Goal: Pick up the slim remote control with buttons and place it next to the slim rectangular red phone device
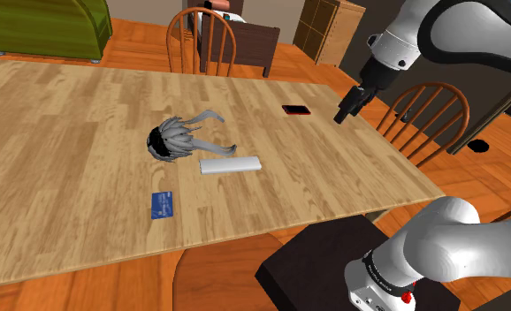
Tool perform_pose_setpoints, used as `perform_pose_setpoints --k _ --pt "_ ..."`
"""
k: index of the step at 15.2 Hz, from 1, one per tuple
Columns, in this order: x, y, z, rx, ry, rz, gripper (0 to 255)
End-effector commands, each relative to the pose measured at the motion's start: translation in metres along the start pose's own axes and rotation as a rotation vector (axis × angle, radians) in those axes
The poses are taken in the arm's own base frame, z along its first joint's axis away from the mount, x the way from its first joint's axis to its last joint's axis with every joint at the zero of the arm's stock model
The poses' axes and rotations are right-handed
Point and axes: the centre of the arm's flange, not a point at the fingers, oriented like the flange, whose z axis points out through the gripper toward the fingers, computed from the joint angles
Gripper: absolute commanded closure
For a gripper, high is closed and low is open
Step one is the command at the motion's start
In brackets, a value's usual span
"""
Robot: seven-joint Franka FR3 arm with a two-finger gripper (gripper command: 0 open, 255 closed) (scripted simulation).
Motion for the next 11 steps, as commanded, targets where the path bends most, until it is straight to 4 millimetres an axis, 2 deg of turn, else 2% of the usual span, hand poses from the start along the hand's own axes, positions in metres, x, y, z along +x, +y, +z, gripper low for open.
perform_pose_setpoints --k 1,6,11 --pt "0.0 0.0 0.0 0.0 0.0 0.0 0" --pt "0.048 -0.015 0.047 0.007 -0.023 -0.182 0" --pt "0.091 -0.038 0.094 0.014 -0.045 -0.364 0"
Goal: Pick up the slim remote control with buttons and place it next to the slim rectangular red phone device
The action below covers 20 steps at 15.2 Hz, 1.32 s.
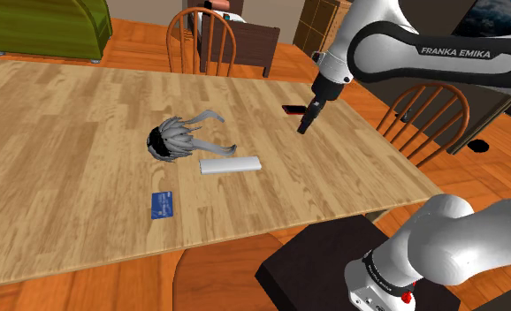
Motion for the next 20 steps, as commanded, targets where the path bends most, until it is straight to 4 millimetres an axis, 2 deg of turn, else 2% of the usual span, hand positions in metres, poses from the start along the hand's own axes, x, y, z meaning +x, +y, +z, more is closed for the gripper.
perform_pose_setpoints --k 1,8,15,16,20 --pt "0.022 -0.005 0.021 0.002 -0.008 -0.076 0" --pt "0.085 -0.033 0.087 0.012 -0.04 -0.331 0" --pt "0.136 -0.077 0.154 0.021 -0.071 -0.586 0" --pt "0.143 -0.084 0.163 0.022 -0.076 -0.622 0" --pt "0.141 -0.084 0.184 0.022 -0.076 -0.622 0"
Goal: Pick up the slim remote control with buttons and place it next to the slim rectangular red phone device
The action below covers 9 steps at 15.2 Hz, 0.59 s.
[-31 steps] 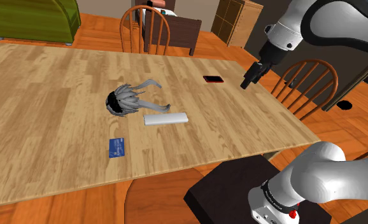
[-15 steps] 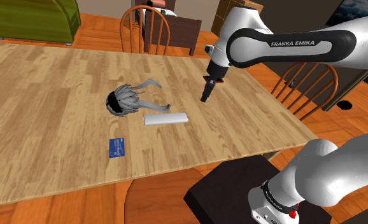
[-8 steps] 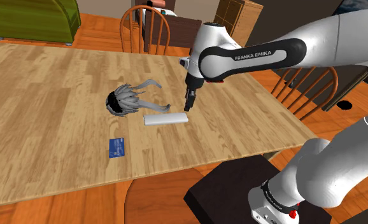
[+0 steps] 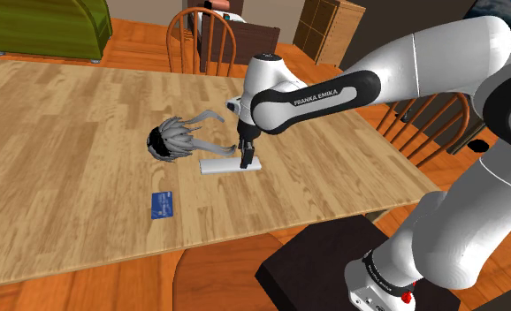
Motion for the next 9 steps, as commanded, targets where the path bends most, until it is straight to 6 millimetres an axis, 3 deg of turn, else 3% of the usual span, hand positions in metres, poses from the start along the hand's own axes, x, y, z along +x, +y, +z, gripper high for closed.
perform_pose_setpoints --k 1,4,9 --pt "0.001 -0.001 0.01 0.0 0.0 -0.003 0" --pt "0.001 -0.001 0.024 0.0 0.0 -0.003 0" --pt "0.001 -0.001 0.024 0.0 0.0 -0.003 0"
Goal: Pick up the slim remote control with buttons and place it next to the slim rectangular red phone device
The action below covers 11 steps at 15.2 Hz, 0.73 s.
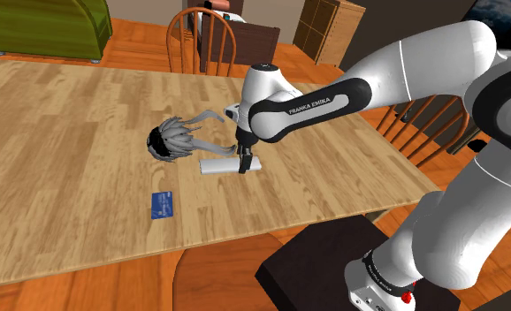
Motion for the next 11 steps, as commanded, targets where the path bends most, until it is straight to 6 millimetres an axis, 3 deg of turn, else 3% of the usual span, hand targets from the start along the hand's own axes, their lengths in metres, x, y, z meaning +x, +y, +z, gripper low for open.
perform_pose_setpoints --k 1,3,4,11 --pt "0.0 0.0 0.0001 0.0 0.0 0.0 0" --pt "0.0 0.0 0.0 0.0 0.0 0.0 0" --pt "0.0 0.0 0.0 0.0 0.0 0.0 255" --pt "0.0 0.0 0.0001 0.0 0.0 0.0 255"
